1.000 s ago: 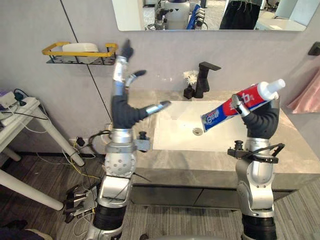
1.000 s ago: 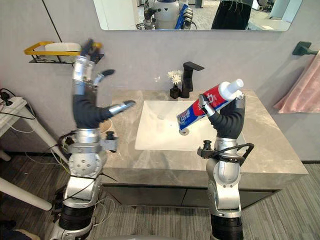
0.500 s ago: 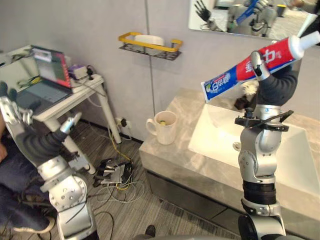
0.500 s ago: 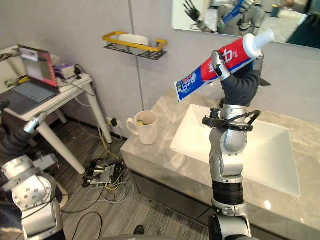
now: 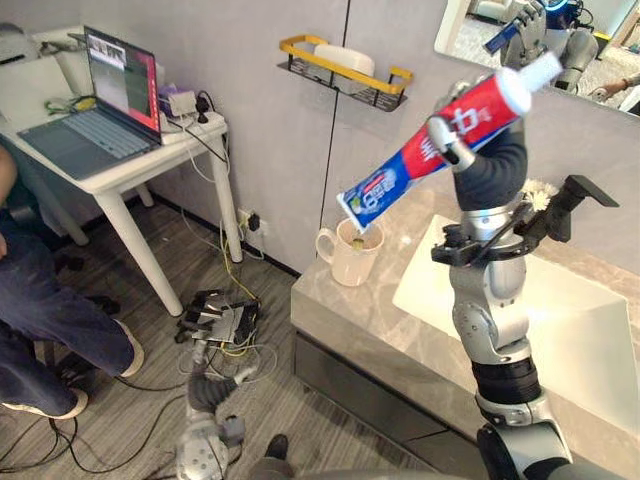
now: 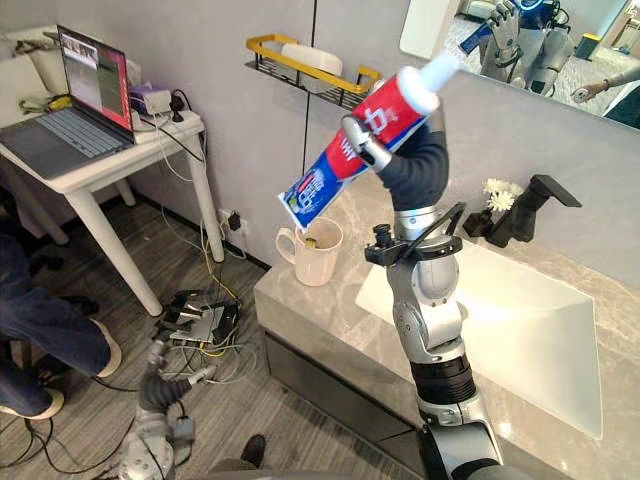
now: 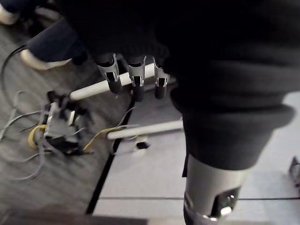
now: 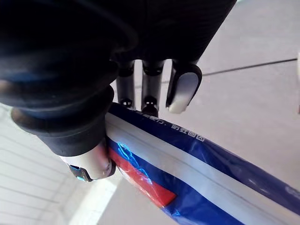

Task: Organize washtable

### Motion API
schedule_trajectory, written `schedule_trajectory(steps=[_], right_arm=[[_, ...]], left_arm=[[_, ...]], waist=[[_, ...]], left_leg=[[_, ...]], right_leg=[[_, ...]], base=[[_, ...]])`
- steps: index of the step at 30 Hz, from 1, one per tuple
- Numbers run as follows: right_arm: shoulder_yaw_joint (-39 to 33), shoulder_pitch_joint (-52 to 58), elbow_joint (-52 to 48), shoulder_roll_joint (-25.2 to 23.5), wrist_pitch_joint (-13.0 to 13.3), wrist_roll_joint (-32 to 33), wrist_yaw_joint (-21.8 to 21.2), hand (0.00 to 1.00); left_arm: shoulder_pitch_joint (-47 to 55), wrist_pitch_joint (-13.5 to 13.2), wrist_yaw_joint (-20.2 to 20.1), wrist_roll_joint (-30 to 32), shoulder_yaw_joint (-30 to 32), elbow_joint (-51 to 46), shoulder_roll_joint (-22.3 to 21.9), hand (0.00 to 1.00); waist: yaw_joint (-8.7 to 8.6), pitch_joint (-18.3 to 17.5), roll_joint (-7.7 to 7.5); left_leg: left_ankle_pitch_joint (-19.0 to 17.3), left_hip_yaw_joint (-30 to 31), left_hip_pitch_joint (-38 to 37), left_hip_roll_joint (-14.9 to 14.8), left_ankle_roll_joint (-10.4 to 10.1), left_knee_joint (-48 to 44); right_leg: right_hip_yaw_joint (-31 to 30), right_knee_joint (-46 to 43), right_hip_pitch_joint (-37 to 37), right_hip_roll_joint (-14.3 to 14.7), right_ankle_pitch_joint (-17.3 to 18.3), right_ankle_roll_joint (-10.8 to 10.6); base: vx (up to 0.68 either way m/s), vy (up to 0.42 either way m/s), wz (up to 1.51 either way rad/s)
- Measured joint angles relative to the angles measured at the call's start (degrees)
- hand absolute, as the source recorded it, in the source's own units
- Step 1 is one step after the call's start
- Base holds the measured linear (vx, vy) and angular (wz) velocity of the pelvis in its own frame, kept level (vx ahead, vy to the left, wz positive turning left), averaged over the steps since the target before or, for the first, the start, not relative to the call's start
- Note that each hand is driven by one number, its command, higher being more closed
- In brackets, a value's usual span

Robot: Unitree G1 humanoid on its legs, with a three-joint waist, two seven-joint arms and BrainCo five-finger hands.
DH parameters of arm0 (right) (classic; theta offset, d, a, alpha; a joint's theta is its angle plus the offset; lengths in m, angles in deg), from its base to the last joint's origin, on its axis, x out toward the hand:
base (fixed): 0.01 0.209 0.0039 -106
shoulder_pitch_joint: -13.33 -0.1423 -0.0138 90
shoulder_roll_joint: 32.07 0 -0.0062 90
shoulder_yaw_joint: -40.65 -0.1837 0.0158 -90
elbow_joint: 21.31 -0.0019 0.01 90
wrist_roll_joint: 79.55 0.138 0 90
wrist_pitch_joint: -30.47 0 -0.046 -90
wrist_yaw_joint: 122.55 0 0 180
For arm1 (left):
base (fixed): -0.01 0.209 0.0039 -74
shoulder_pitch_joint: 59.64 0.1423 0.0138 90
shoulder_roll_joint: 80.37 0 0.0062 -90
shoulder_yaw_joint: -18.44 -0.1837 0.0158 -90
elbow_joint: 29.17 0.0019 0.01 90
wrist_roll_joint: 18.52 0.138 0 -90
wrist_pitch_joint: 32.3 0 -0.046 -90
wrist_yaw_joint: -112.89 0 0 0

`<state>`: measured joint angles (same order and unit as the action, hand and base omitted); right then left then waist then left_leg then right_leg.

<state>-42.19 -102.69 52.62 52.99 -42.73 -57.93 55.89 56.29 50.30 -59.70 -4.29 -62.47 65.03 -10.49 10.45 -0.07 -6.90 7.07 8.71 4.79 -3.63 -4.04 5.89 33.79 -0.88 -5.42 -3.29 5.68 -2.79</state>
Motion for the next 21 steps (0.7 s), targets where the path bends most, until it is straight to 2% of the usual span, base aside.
schedule_trajectory(steps=[5, 13, 21], right_arm=[[1.3, -0.2, 1.3, 2.5, 0.0, -2.9, 0.4, 1.00], [2.9, -4.3, 4.8, 4.0, 0.1, -10.6, 3.5, 1.00], [2.9, -5.5, 5.8, 4.0, 0.2, -11.4, 5.7, 1.00]], left_arm=[[-2.1, -0.1, 0.2, 0.0, 1.5, 12.1, 1.2, 0.00], [-5.7, -0.3, 0.4, -0.4, 6.0, 23.2, 1.5, 0.00], [-9.2, -0.2, 1.5, -4.8, 9.6, 37.8, 3.8, 0.00]], waist=[[-0.07, 0.5, 0.28], [-0.04, 1.6, 0.81], [-0.14, 2.6, 1.41]], left_leg=[[0.0, -1.5, 0.8, -0.3, -0.1, 0.0], [0.1, -2.3, 1.6, -0.3, -0.1, 0.0], [0.1, -1.1, 2.8, -0.4, -0.1, 0.0]], right_leg=[[-1.5, -0.5, 1.7, -0.2, -0.1, 0.1], [-2.5, -1.0, 3.7, -0.2, -0.2, 0.3], [-2.5, -1.2, 4.9, 0.0, -0.1, 0.4]], base=[[0.03, 0.009, -0.14], [0.01, 0.005, -0.07], [0.00, 0.000, 0.01]])
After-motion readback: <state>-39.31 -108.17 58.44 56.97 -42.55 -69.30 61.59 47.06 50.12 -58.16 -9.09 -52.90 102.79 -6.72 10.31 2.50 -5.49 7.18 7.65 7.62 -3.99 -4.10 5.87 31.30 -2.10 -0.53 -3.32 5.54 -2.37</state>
